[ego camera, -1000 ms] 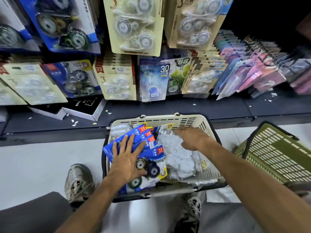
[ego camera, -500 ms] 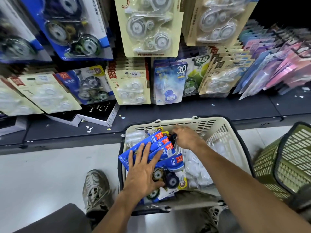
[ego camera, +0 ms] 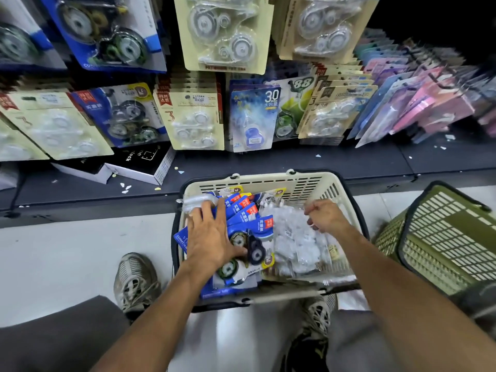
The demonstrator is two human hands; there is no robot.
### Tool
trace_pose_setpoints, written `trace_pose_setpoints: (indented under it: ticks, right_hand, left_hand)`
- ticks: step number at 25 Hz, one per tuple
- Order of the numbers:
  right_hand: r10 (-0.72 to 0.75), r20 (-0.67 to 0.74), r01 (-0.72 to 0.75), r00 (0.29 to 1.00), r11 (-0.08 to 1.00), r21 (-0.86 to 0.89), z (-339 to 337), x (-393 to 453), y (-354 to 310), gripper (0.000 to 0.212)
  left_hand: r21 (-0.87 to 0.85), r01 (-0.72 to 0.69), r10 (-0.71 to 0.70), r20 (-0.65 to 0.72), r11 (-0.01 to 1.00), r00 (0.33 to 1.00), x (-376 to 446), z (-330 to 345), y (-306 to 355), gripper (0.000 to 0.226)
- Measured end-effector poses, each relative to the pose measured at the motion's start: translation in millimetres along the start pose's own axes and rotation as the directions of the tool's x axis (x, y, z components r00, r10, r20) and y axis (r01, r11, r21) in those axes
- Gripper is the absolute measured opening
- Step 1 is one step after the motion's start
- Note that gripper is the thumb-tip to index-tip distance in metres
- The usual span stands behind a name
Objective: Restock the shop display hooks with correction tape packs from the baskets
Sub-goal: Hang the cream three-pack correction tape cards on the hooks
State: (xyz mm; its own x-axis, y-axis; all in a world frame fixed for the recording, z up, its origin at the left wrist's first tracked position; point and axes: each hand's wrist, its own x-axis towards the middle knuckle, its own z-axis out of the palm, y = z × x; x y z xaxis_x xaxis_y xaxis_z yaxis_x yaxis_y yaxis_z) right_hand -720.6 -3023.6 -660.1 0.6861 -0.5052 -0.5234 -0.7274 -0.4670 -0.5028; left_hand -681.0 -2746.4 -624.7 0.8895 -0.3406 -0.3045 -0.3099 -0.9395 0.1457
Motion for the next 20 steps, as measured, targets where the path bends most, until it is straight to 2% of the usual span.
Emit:
trace_pose_setpoints:
  ticks: [3, 5, 7, 9, 11, 14, 16, 18, 20]
  right_hand:
    - [0.003, 0.197, 0.036, 0.980, 0.980, -0.193, -18, -17, 21, 0.011]
    - [-0.007, 0.376, 0.136, 0.927, 0.939, -0.317, -13, -31, 30, 0.013]
    - [0.017, 0.489, 0.250, 0.872, 0.843, -0.475, 1, -43, 35, 0.009]
    - [-0.018, 0.512, 0.361, 0.859, 0.730, -0.580, 18, -52, 35, 0.012]
    - [-0.024, 0.564, 0.412, 0.825, 0.709, -0.573, 40, -57, 30, 0.017]
    - [0.043, 0.701, 0.480, 0.712, 0.699, -0.530, 79, -61, 25, 0.039]
    - [0.101, 0.742, 0.513, 0.663, 0.660, -0.549, 104, -56, 26, 0.046]
    - [0.140, 0.741, 0.534, 0.657, 0.608, -0.588, 125, -49, 27, 0.047]
    - [0.138, 0.718, 0.567, 0.682, 0.521, -0.638, 135, -44, 27, 0.050]
  left_hand:
    - [0.022, 0.019, -0.019, 0.020, 1.000, 1.000, 3, -3, 6, 0.131]
    - [-0.003, 0.029, -0.029, 0.039, 1.000, 0.999, 6, -3, 7, 0.128]
    - [-0.016, 0.044, -0.042, 0.072, 0.999, 0.996, 10, -5, 8, 0.125]
    - [-0.027, 0.057, -0.054, 0.097, 0.998, 0.994, 13, -6, 9, 0.125]
    - [-0.045, 0.070, -0.066, 0.093, 0.997, 0.993, 14, -7, 7, 0.127]
    - [-0.060, 0.075, -0.072, 0.051, 0.995, 0.996, 17, -15, 0, 0.128]
    - [-0.086, 0.070, -0.071, 0.001, 0.994, 0.998, 19, -21, -6, 0.122]
    - [-0.091, 0.053, -0.056, -0.026, 0.994, 0.998, 19, -24, -12, 0.118]
    - [-0.093, 0.040, -0.042, -0.025, 0.995, 0.999, 16, -24, -14, 0.118]
